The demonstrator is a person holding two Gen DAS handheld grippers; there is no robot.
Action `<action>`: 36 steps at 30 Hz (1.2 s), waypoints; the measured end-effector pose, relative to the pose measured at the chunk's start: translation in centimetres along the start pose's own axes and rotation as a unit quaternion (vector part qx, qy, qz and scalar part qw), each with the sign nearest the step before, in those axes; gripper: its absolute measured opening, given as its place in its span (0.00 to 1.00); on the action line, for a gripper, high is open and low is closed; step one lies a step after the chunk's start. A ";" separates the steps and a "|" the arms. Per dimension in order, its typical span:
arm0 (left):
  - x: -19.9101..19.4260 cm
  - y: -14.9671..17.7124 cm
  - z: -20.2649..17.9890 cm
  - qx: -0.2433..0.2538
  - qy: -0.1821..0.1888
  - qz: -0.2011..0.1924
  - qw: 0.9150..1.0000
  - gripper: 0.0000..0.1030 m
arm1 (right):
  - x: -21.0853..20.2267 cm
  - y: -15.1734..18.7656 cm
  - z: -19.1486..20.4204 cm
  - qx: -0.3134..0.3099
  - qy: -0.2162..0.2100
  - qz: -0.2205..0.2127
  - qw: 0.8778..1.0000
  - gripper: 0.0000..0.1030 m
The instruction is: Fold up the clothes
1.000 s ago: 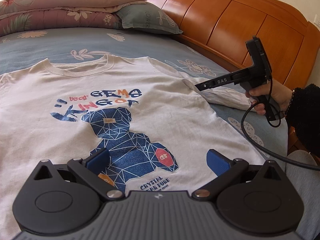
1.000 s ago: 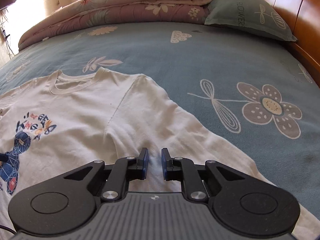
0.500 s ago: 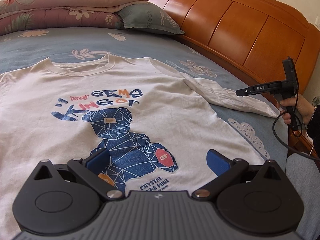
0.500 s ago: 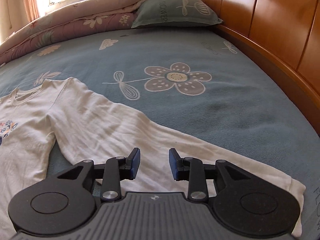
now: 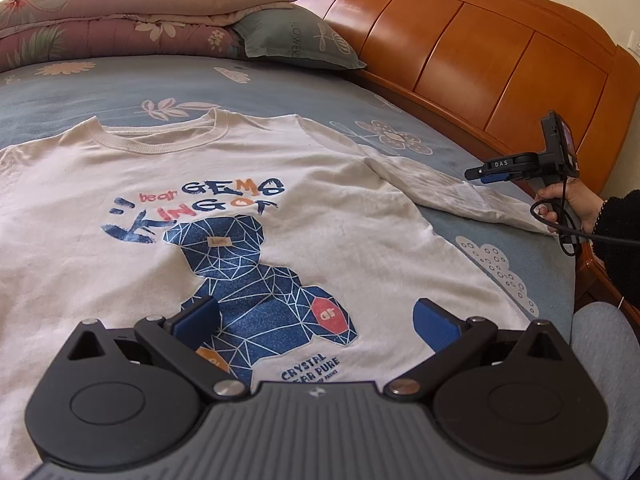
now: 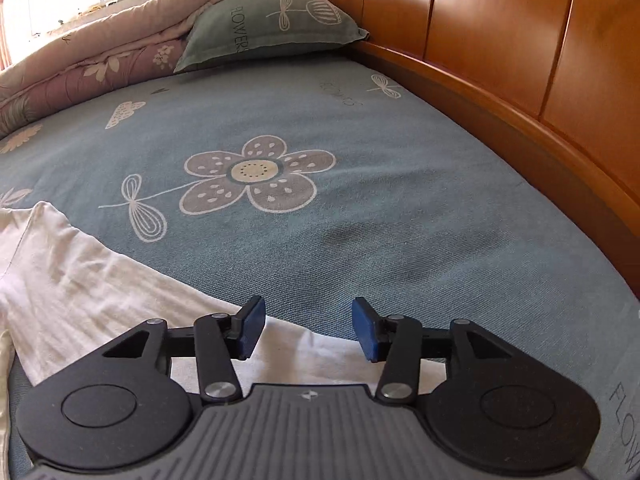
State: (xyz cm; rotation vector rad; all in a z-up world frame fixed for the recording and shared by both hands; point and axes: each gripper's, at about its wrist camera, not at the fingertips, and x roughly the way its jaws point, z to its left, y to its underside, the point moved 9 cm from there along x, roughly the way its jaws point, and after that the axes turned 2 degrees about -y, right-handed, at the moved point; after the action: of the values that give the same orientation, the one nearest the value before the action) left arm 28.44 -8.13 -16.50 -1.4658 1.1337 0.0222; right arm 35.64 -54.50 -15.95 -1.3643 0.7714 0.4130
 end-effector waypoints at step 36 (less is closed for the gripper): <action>-1.0 -0.8 2.1 -0.023 -0.078 0.011 0.997 0.99 | -7.6 7.2 -3.6 0.090 0.015 0.045 0.995 0.68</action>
State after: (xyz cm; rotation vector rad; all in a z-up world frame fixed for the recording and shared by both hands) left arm 29.63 -6.06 -15.90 -1.4659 1.0284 0.1768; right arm 24.64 -55.37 -15.84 -1.1721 0.8768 0.3853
